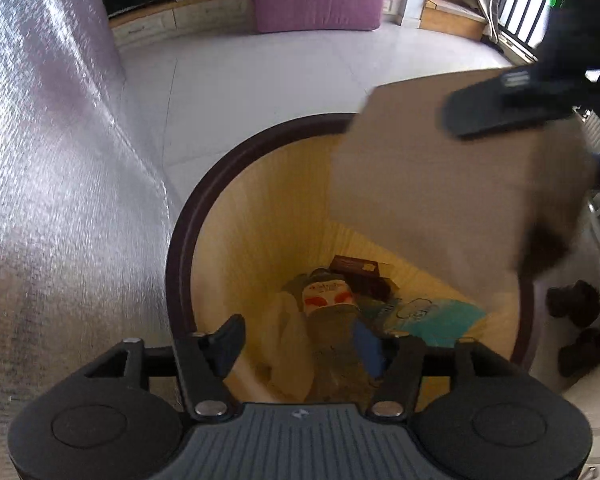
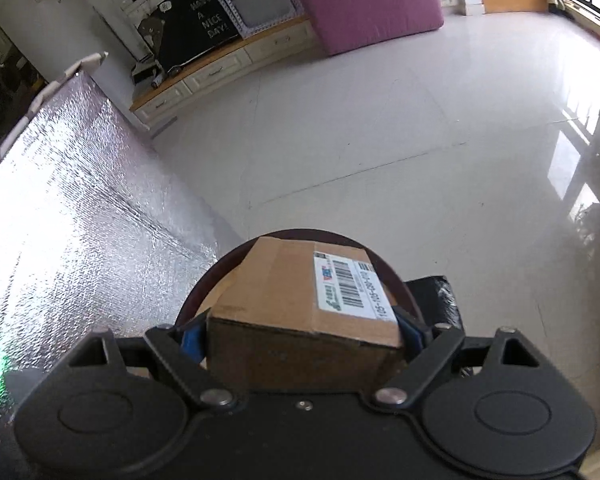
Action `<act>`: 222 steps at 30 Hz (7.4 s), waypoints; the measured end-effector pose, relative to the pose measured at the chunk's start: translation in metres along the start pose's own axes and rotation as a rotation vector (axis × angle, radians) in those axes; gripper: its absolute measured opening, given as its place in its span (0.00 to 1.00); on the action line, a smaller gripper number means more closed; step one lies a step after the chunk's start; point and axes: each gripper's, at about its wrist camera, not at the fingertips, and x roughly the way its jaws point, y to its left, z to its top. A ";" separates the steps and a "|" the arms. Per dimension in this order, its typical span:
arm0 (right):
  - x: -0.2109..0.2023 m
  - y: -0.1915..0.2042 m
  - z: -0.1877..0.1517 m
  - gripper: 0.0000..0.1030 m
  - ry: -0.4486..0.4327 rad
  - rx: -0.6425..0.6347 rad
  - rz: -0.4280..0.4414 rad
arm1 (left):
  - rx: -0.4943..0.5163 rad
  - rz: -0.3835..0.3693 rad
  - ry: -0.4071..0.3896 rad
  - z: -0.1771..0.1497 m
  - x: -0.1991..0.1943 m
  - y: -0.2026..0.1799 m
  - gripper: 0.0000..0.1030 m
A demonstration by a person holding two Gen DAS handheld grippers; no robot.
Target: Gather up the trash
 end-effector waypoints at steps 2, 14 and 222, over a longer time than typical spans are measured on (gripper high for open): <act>0.014 0.004 0.002 0.88 0.011 -0.008 0.029 | -0.020 -0.017 0.011 0.000 0.001 0.000 0.69; 0.009 -0.004 -0.019 0.97 0.071 -0.052 -0.045 | -0.053 -0.071 0.038 -0.008 -0.022 0.003 0.82; 0.009 0.512 0.069 1.00 -0.104 -0.730 0.200 | -0.724 0.165 -0.497 0.015 -0.286 0.441 0.41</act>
